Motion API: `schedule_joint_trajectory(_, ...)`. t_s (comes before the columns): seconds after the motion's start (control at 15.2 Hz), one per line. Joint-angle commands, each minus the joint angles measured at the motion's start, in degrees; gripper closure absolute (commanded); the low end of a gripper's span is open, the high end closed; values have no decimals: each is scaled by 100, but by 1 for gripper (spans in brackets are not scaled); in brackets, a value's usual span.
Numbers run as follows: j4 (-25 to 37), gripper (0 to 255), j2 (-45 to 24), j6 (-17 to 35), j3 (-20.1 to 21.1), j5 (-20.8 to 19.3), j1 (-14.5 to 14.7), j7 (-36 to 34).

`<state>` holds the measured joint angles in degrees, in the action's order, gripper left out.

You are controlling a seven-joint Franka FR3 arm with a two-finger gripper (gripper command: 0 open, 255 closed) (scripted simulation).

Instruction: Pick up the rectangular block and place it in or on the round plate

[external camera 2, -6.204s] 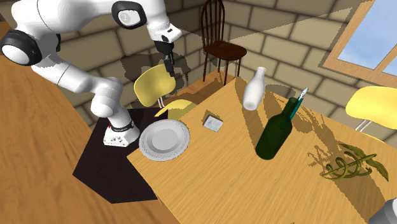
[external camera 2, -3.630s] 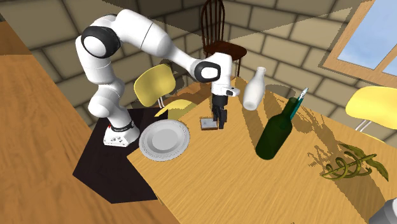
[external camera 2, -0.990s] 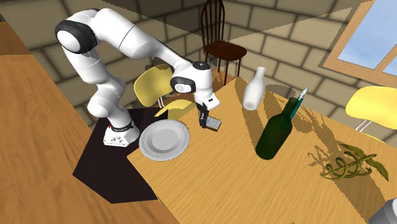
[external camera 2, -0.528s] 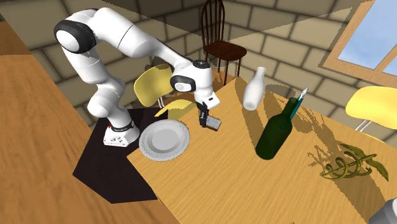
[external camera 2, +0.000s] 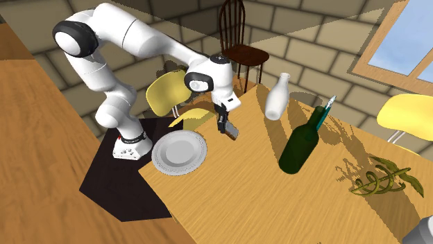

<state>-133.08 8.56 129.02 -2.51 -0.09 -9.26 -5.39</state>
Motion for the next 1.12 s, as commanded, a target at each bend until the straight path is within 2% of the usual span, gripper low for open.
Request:
schedule_joint_trajectory(0.0,83,255,78,-163,-3,-4,-4,5)
schedule_joint_trajectory(0.46,390,255,267,-659,2,-12,-4,-4)
schedule_joint_trajectory(1.06,-1288,255,2084,-792,-429,-279,-377,601)
